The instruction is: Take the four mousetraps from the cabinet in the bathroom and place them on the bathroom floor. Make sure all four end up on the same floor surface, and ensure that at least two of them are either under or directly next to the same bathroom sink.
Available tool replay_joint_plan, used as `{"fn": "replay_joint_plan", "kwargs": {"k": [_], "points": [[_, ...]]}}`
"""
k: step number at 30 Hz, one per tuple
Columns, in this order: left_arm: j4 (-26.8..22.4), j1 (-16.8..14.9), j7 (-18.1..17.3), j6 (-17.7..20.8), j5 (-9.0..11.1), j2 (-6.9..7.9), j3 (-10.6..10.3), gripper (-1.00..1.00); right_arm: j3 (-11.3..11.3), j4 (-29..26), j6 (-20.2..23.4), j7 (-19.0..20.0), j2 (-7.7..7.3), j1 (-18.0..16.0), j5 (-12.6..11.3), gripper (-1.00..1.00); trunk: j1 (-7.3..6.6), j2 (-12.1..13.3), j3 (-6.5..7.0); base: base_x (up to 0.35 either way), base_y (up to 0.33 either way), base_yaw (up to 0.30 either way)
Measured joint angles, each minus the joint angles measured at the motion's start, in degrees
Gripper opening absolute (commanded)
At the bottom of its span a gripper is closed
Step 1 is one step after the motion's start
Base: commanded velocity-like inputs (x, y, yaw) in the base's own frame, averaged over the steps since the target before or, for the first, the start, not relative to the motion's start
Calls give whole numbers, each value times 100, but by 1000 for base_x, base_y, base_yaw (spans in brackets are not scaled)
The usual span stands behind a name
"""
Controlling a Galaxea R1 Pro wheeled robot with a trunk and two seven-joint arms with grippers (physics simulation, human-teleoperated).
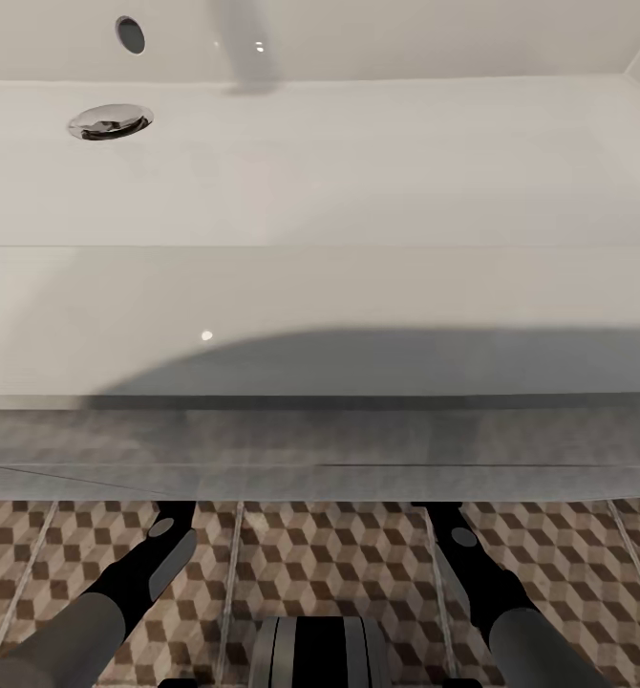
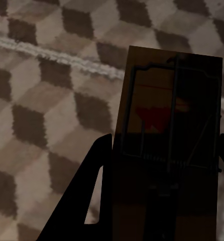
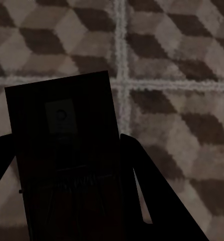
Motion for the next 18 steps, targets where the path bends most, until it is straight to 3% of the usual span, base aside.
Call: {"fn": "replay_joint_plan", "kwargs": {"k": [18], "points": [[-8,0,-7,0,7,-3,-14,-100,2,0,-2,1,2,0,12,-100,0,0,0,0,0,0]]}}
